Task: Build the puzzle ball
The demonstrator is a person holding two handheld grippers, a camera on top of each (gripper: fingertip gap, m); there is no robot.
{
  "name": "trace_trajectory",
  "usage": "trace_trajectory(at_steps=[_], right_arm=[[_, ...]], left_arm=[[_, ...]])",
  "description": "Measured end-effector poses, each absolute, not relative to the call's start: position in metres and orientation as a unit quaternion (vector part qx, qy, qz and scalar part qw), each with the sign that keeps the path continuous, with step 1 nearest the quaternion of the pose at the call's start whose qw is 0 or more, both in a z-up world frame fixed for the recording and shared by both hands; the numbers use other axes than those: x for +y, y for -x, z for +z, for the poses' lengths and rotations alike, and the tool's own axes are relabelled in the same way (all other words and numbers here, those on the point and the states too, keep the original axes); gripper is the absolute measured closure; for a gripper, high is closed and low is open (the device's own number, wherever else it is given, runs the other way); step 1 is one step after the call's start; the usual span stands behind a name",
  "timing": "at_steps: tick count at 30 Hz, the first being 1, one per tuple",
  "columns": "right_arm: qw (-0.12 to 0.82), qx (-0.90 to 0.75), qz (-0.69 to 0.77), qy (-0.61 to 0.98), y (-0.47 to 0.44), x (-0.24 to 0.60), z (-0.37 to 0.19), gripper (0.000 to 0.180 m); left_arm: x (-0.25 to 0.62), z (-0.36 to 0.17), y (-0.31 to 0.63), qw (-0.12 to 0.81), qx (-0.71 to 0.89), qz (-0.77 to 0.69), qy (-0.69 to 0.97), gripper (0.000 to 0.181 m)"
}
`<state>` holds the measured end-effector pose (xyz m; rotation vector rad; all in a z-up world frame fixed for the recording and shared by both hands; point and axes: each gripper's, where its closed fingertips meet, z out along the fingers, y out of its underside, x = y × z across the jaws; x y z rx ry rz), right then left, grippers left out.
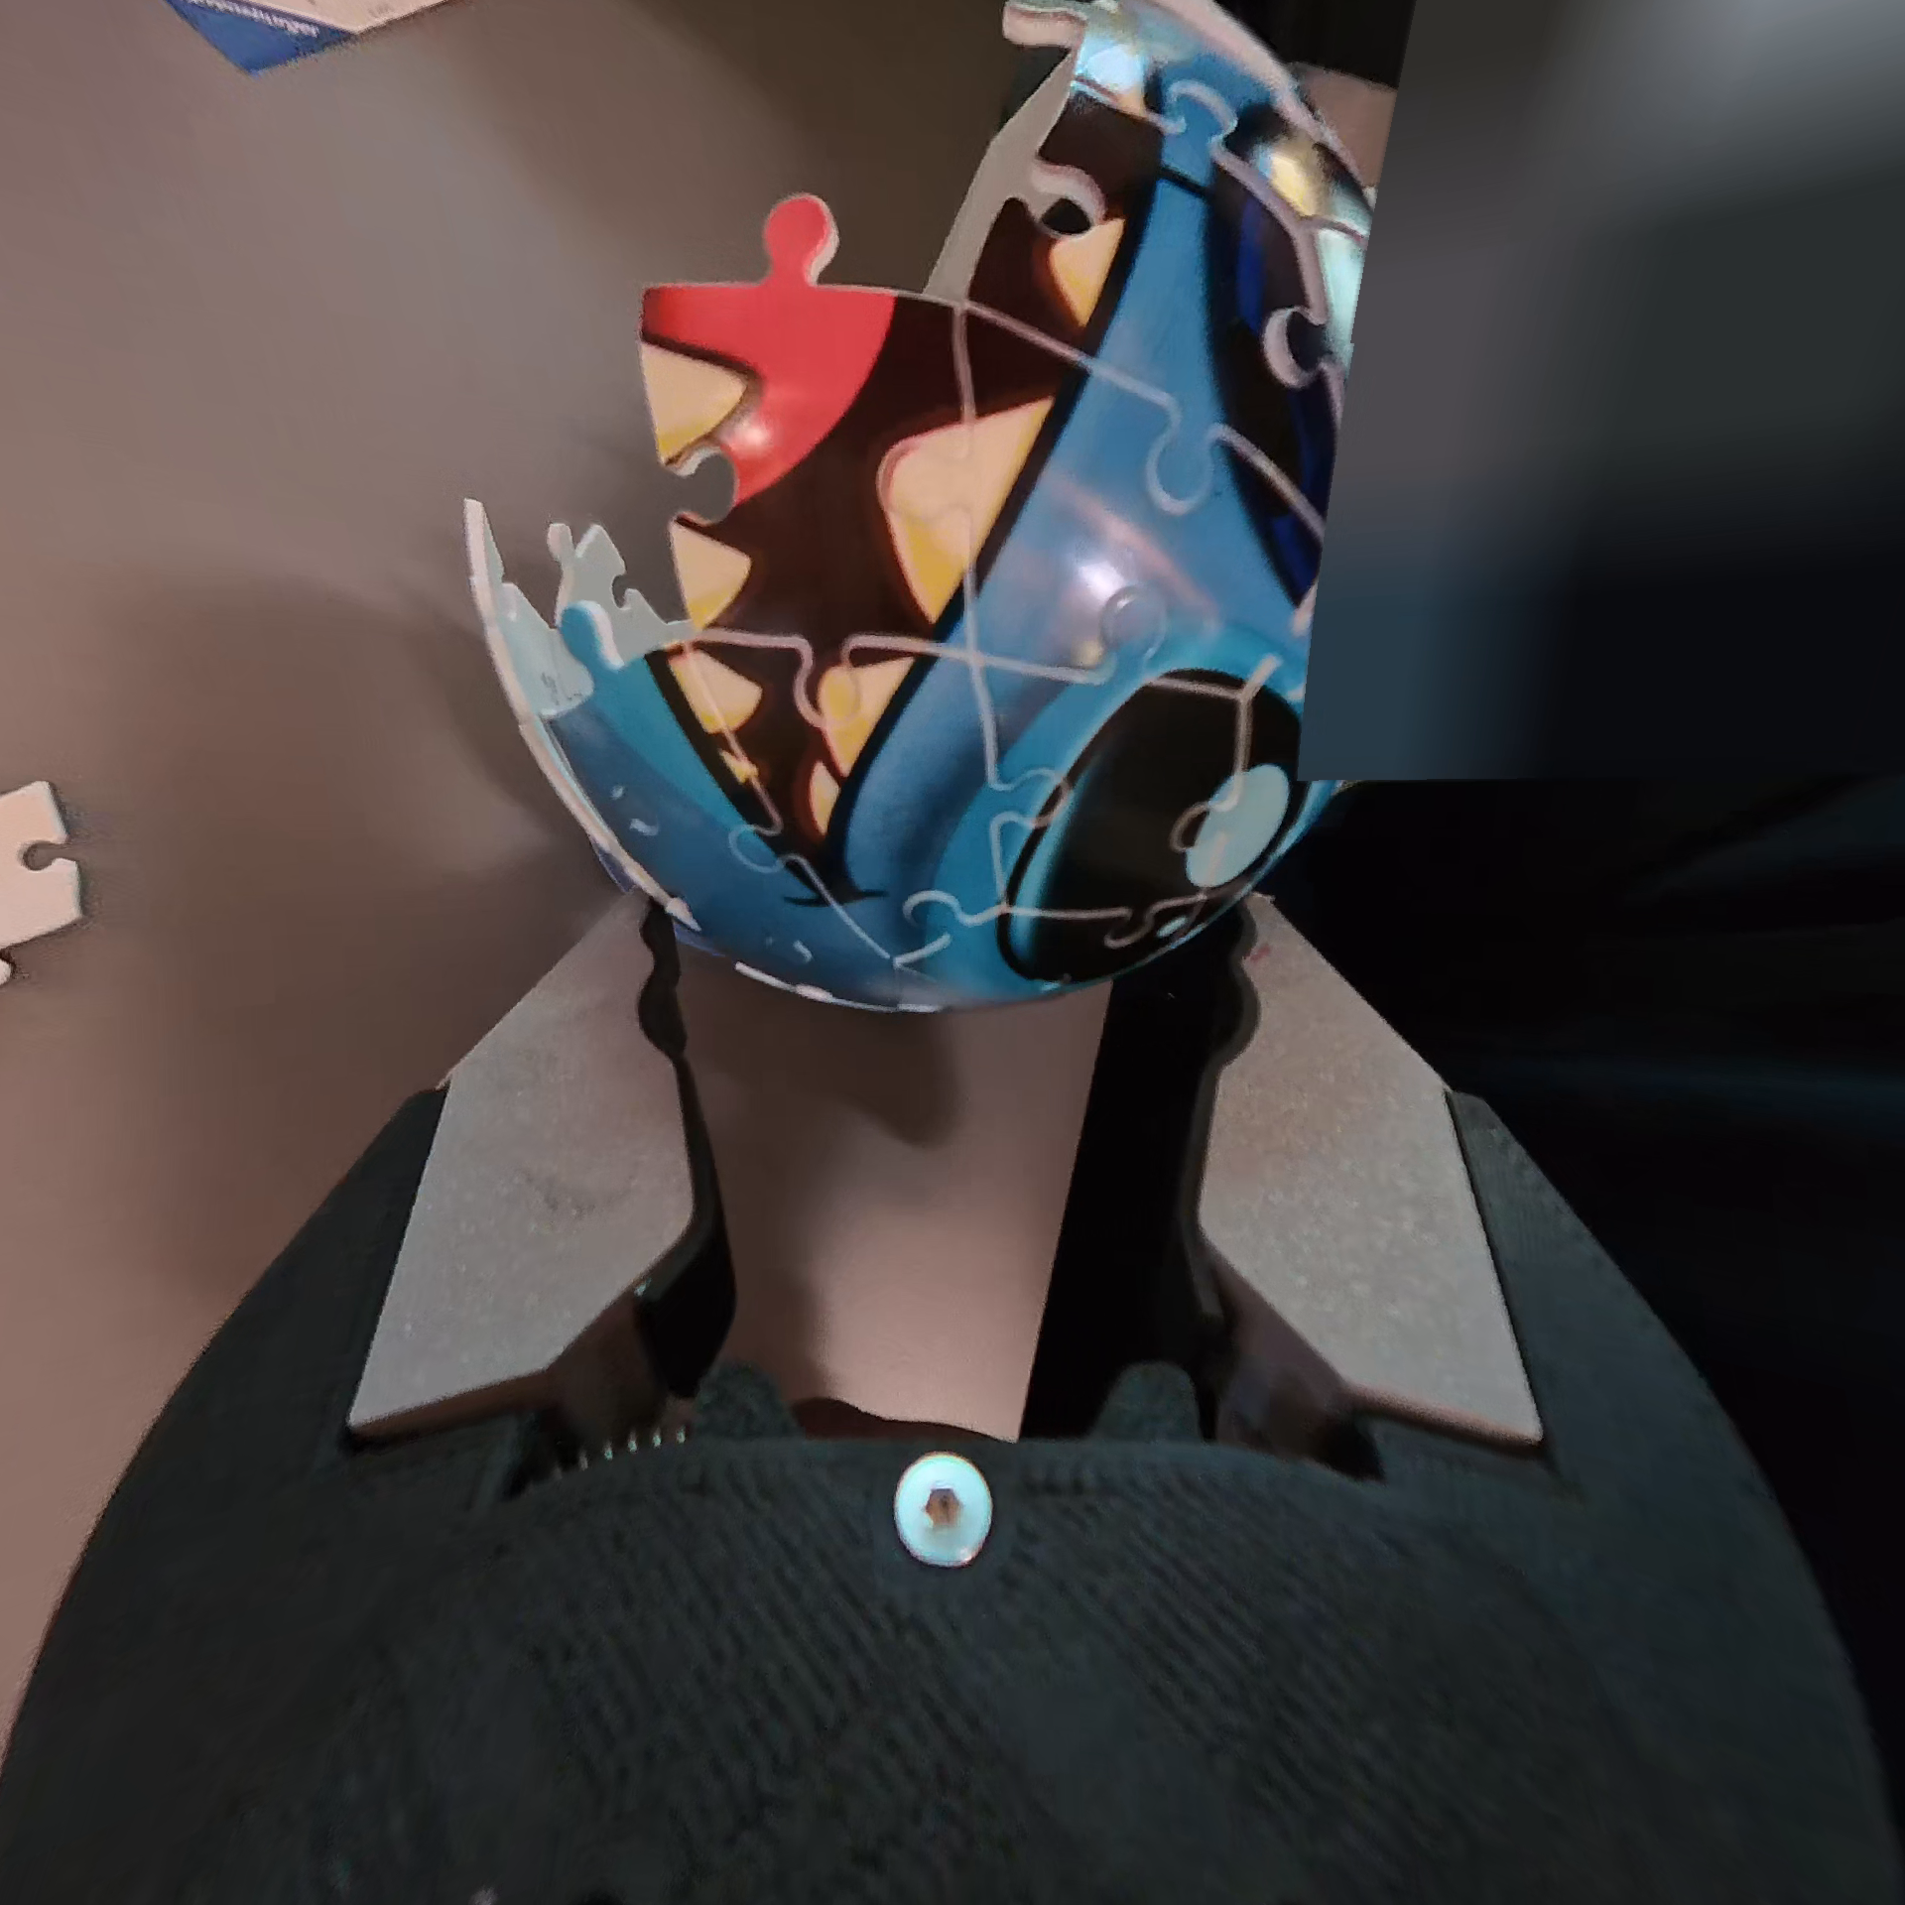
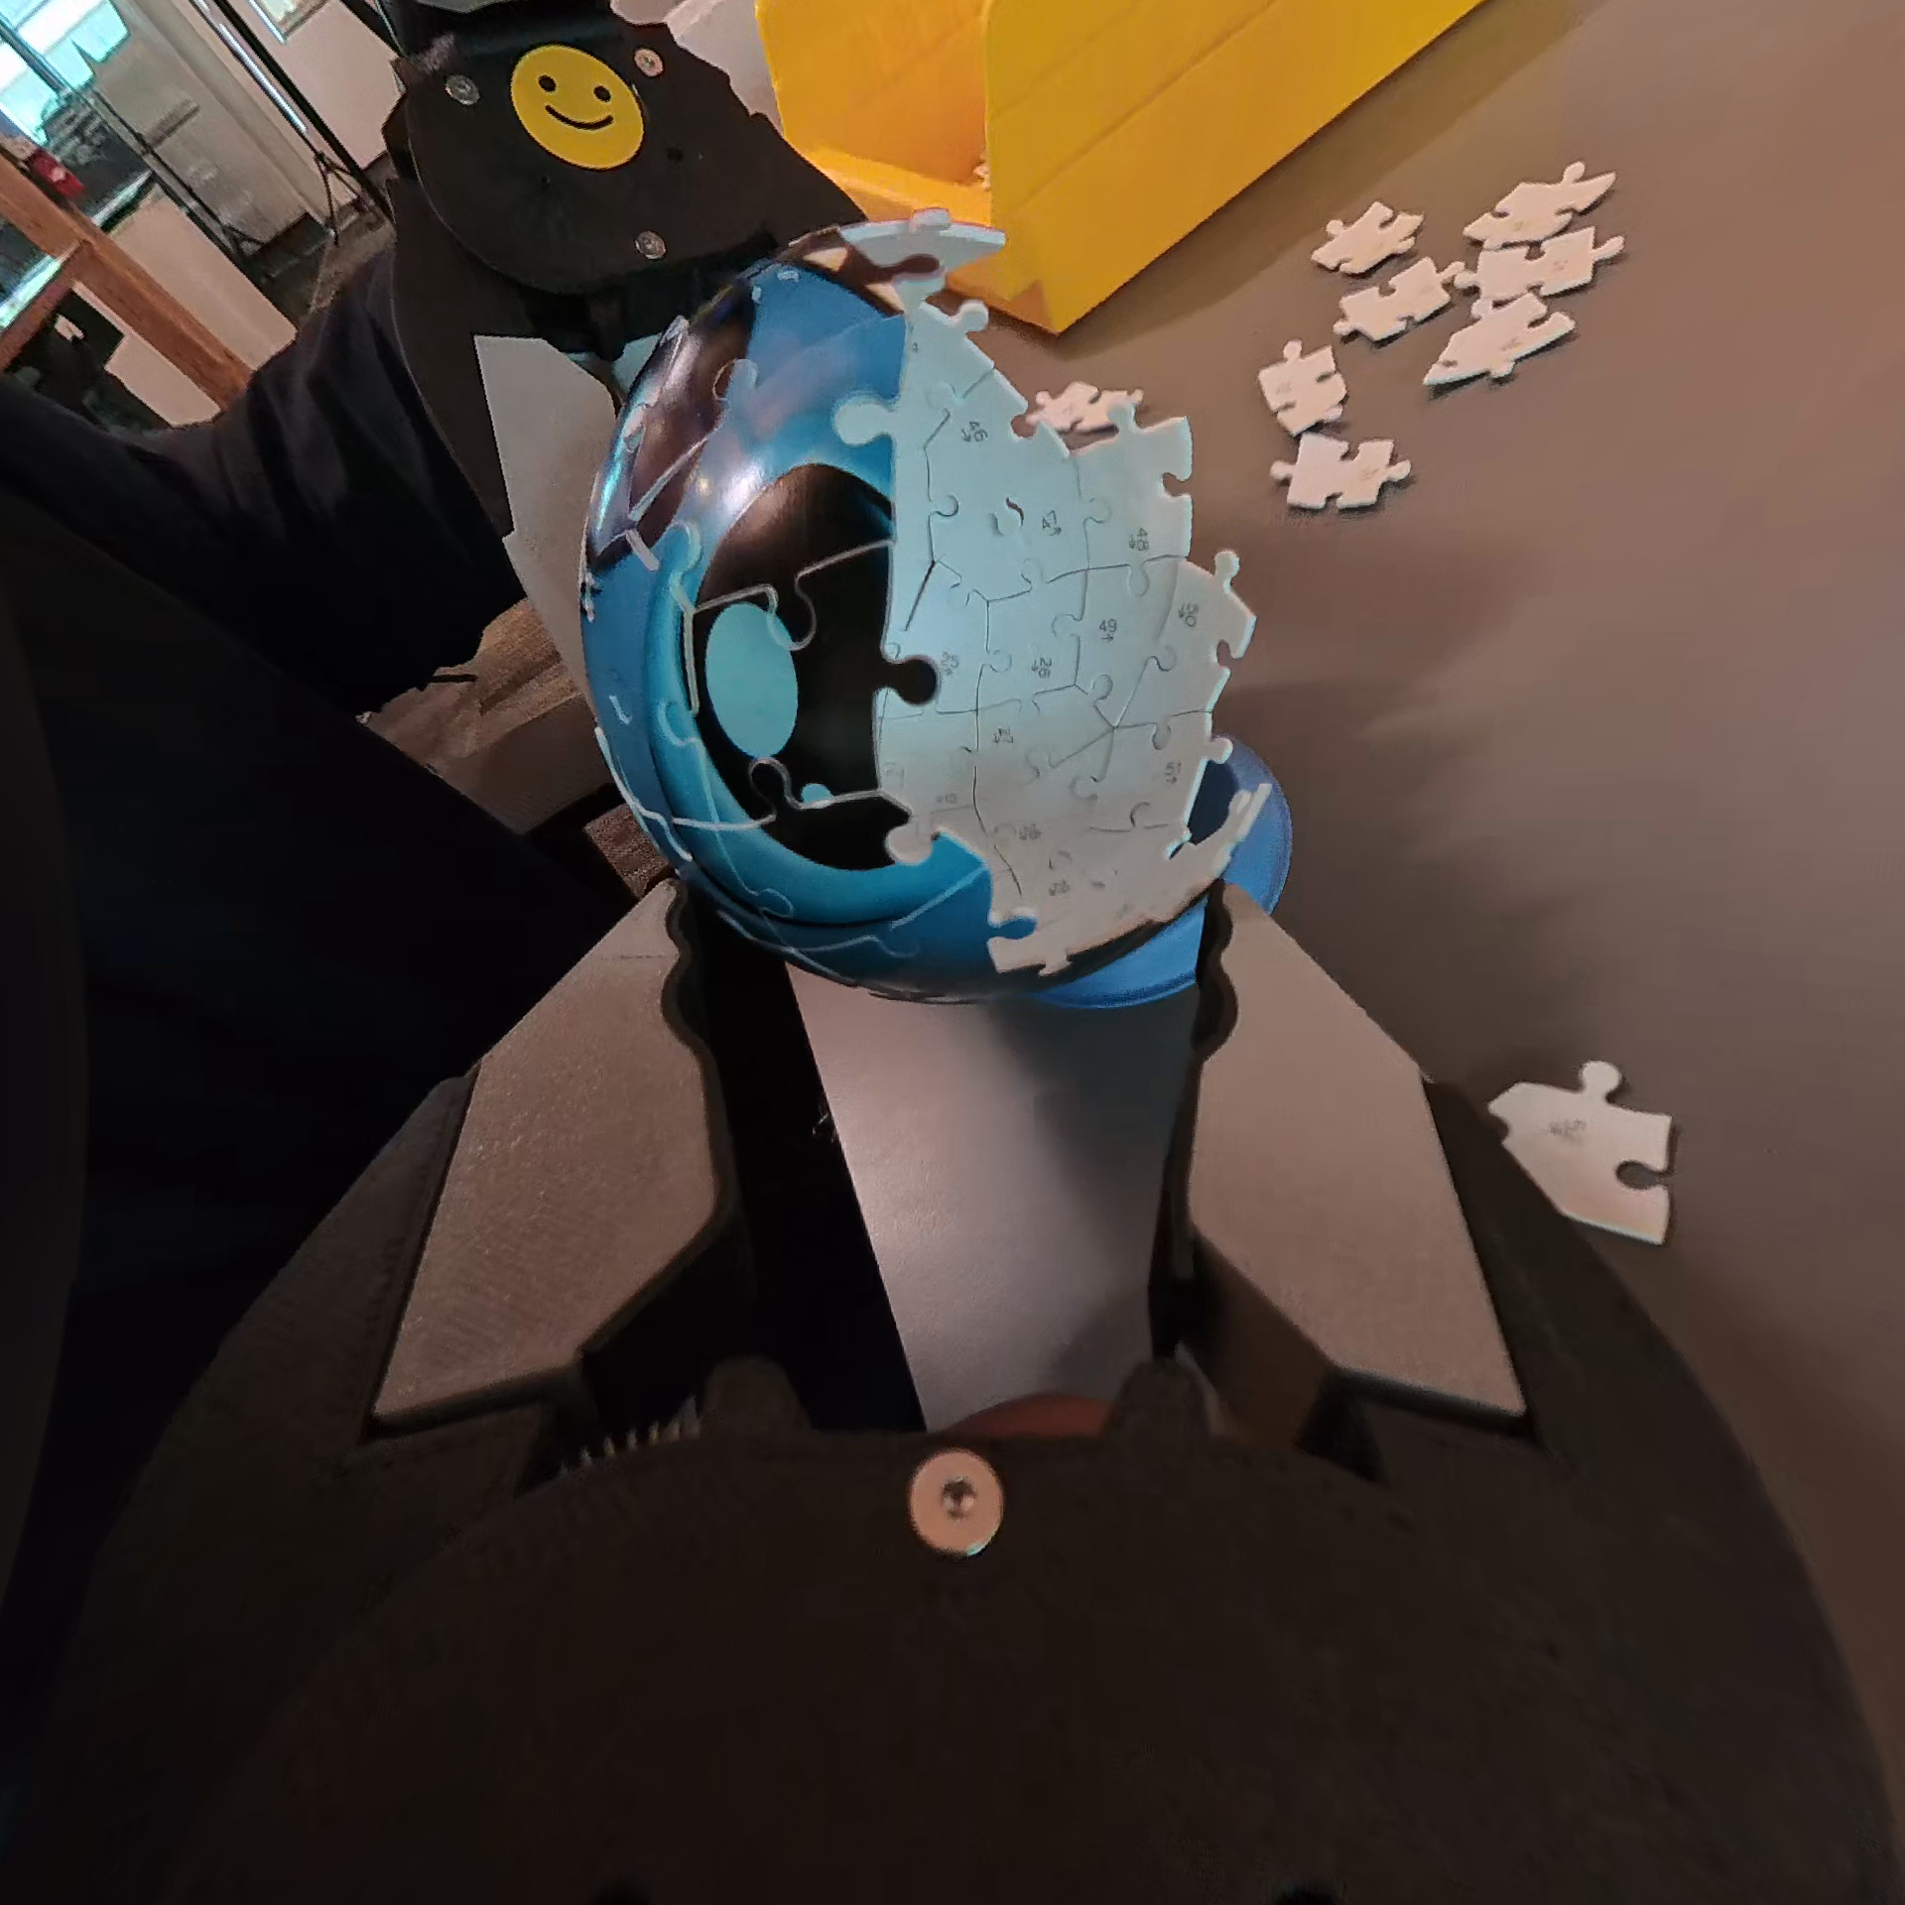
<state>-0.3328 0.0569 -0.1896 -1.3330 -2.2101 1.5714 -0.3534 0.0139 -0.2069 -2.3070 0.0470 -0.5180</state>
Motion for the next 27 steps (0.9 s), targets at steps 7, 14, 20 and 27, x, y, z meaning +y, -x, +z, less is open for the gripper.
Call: trace_trajectory(at_steps=[7, 14, 20, 27], right_arm=[[0.022, -0.716, 0.525, 0.459, 0.334, 0.057, -0.198, 0.086], [-0.008, -0.710, 0.524, 0.471, 0.340, 0.060, -0.202, 0.086], [-0.020, -0.708, 0.529, 0.467, 0.339, 0.061, -0.203, 0.087], [-0.018, -0.694, 0.551, 0.463, 0.336, 0.065, -0.197, 0.092]], left_arm=[[0.014, -0.211, 0.354, 0.370, -0.001, -0.232, 0.900, 0.077], [0.014, -0.215, 0.359, 0.335, -0.016, -0.256, 0.907, 0.077], [0.012, -0.213, 0.361, 0.335, -0.003, -0.265, 0.904, 0.081], [0.005, -0.198, 0.375, 0.371, -0.005, -0.256, 0.893, 0.083]])
